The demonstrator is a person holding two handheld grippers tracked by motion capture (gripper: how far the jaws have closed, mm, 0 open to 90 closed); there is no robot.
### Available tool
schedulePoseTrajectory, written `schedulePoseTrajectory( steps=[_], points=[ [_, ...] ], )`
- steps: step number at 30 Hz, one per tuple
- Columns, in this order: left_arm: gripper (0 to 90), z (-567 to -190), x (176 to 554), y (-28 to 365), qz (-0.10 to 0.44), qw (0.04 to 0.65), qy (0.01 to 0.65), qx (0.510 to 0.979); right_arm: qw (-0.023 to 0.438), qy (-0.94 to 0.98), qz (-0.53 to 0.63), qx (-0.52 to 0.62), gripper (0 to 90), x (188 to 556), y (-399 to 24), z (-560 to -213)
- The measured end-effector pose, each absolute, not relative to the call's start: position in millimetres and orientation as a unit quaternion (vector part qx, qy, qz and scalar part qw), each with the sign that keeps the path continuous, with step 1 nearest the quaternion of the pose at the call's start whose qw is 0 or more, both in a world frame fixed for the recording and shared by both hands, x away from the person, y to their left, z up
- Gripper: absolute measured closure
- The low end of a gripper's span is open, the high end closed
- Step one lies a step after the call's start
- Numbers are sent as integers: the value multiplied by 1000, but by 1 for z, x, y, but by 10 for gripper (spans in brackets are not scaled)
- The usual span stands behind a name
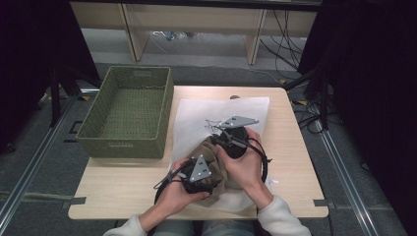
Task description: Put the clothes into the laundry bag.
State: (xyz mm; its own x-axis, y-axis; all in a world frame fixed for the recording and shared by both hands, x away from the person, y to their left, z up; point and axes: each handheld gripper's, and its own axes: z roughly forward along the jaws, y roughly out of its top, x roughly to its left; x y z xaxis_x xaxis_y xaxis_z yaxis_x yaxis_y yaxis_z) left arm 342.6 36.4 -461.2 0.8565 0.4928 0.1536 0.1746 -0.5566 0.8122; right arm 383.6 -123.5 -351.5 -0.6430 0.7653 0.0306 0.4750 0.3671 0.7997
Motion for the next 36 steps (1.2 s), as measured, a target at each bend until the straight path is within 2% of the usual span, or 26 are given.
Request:
schedulePoseTrajectory(
  steps=[4,8,11,15,16,25,28,30,36],
  points=[
    [323,-453,326,47,190,428,183,865,179,809,408,383,883,384,-124,-351],
    [452,-459,316,51,189,406,183,875,175,811,406,382,883,384,-123,-352],
    [446,-474,319,48,183,356,177,899,177,814,406,377,883,384,-122,-353],
    [435,-492,325,40,172,336,179,909,181,815,405,372,882,385,-123,-354],
    [458,-494,326,39,173,331,180,910,180,815,404,374,882,385,-123,-354],
    [869,-502,345,31,179,328,188,908,174,818,401,374,882,385,-121,-356],
    [888,-497,350,30,192,342,191,900,169,815,405,378,883,382,-119,-355],
    [890,-490,351,26,205,387,215,873,168,812,415,373,884,380,-117,-353],
    [891,-459,356,29,267,387,186,863,150,799,446,375,884,370,-114,-343]
  ],
)
